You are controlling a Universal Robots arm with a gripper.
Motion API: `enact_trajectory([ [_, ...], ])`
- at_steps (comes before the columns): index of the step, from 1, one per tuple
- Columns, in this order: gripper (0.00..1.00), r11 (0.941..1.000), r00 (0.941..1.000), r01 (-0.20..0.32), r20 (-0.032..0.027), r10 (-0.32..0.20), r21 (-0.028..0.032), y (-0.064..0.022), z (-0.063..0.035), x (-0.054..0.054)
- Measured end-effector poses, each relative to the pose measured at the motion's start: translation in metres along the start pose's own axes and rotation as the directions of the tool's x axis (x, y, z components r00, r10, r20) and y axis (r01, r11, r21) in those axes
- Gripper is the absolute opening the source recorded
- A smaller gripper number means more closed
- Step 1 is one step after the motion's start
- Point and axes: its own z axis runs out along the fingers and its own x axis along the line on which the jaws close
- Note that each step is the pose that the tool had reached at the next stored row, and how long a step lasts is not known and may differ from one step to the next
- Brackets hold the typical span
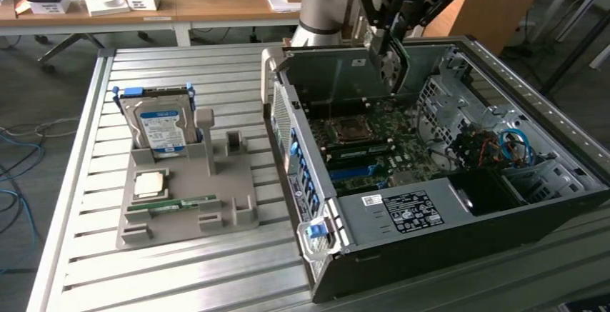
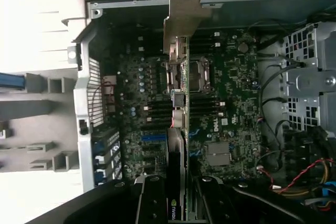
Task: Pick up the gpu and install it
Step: 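Pick up the gpu and move the gpu toward the slot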
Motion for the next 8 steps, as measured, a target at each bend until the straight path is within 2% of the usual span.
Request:
enact_trajectory([
  [8,0.27,1.0,1.0,0.0,0.0,0.0,0.0,0.0023,0.0003,-0.024],
])
